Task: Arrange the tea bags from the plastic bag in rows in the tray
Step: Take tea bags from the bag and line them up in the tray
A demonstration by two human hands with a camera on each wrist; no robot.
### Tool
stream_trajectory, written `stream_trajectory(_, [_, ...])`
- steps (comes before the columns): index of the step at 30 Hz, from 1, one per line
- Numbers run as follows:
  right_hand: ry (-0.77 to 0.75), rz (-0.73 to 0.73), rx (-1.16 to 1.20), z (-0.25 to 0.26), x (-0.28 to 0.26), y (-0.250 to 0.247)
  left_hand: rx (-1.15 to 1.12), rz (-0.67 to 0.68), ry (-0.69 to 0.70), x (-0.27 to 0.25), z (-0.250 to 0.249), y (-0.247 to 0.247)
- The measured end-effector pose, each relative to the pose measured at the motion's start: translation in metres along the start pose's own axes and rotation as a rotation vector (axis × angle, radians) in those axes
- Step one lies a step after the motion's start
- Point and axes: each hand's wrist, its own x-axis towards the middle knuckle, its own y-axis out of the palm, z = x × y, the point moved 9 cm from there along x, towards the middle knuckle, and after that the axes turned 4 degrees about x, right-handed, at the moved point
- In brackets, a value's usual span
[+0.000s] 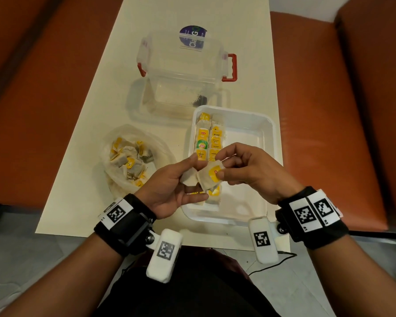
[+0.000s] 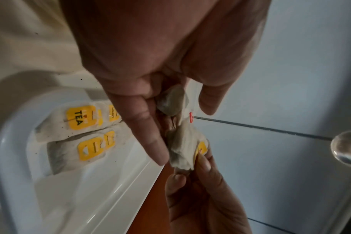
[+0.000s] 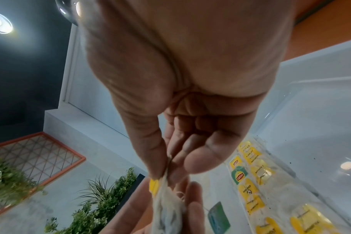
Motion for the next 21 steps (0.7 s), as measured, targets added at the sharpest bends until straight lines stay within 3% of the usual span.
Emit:
stream_trajectory(6, [0.016, -0.049, -0.030, 0.002, -0.002, -0.009, 0.064, 0.034, 0.019, 0.002, 0.003, 0.010])
stream_trajectory(21, [0.040, -0.004, -0.059, 0.001, -0.008, -0.018, 0.088, 0.023, 0.068, 0.000, -0.003, 0.004])
